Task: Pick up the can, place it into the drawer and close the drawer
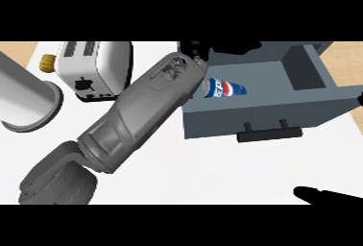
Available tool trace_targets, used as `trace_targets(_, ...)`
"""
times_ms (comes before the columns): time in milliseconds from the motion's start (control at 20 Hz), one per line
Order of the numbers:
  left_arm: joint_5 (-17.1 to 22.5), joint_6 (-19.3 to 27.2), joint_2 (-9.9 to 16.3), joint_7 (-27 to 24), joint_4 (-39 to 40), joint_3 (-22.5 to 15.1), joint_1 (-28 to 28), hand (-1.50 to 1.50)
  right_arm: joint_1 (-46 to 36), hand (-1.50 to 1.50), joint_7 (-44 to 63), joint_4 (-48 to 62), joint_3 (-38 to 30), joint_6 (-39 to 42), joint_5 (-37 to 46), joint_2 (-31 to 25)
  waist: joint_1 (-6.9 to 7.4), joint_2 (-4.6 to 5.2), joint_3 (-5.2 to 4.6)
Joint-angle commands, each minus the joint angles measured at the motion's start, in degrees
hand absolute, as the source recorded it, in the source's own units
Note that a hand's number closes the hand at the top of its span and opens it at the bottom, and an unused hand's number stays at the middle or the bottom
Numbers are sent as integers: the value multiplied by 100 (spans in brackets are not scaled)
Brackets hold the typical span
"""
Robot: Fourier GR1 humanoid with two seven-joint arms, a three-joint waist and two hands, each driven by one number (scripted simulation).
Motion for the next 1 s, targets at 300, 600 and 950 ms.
trace_targets(300, 1, 67, 0, 247, 89, -33, -343, -150, -179, -150, -419, 992, 1126, -685, 2609, -219, 373, -79, 1)
trace_targets(600, -129, 171, 99, 551, -361, -35, -237, -150, -628, -150, -319, 2173, 1284, -1013, 3528, -335, 539, -132, -3)
trace_targets(950, -388, 52, 708, 1042, -1179, -66, 194, -150, -1478, -150, -363, 3839, 1332, -2107, 4030, 342, 647, -156, -3)
